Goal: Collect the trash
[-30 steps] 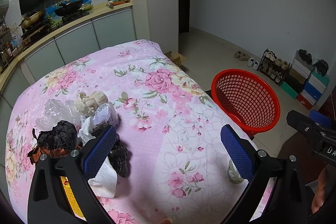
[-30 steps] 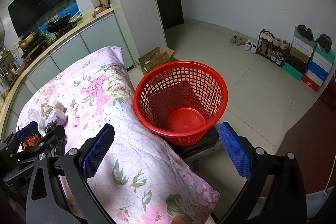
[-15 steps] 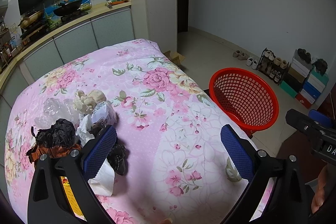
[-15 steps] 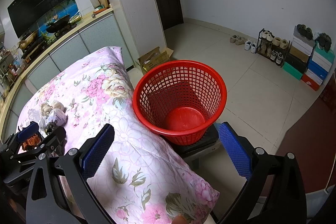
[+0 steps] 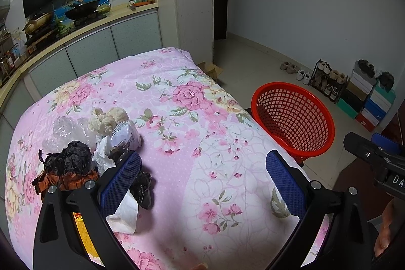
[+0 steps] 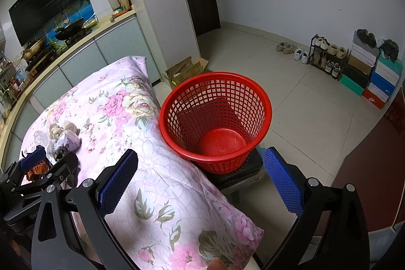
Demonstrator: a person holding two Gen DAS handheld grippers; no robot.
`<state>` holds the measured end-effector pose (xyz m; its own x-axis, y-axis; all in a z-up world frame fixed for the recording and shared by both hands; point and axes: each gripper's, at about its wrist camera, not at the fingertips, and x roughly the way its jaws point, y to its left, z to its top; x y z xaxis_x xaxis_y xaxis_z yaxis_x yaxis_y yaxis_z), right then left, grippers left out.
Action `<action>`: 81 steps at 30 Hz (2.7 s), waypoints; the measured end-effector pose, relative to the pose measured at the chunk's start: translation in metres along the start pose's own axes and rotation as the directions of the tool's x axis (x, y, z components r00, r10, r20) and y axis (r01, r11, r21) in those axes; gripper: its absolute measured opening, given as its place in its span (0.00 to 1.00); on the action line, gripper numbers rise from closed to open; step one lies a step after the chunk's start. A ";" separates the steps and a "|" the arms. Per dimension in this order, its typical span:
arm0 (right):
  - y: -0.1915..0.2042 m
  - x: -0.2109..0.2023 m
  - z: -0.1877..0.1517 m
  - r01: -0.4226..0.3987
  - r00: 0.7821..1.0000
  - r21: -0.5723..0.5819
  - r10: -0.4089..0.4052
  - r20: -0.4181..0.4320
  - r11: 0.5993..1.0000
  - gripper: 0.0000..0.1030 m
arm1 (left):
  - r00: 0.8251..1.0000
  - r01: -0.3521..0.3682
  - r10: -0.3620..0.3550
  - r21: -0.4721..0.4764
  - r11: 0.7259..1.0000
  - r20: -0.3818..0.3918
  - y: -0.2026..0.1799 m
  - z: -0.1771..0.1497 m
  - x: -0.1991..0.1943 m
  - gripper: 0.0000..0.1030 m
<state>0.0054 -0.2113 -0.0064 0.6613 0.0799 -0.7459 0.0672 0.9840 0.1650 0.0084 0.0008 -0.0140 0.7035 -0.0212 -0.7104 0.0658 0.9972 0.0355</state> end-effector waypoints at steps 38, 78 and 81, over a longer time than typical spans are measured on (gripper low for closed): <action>-0.010 -0.003 -0.004 0.003 1.000 0.016 -0.003 0.007 1.000 0.93 | 1.000 0.004 -0.004 -0.002 1.000 0.009 -0.002 -0.005 -0.003 0.93; 0.089 0.006 -0.025 -0.229 0.973 -0.281 0.228 -0.037 0.932 0.93 | 0.975 -0.222 0.212 -0.325 0.919 -0.065 0.191 -0.081 -0.057 0.93; 0.088 0.012 -0.025 -0.249 0.969 -0.268 0.240 -0.064 0.931 0.93 | 0.985 -0.166 0.142 -0.345 0.924 -0.095 0.192 -0.091 -0.049 0.93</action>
<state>0.0006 -0.1193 -0.0167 0.6092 0.3241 -0.7237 -0.3019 0.9387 0.1663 -0.0776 0.1998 -0.0364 0.6353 0.1276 -0.7617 -0.3003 0.9495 -0.0914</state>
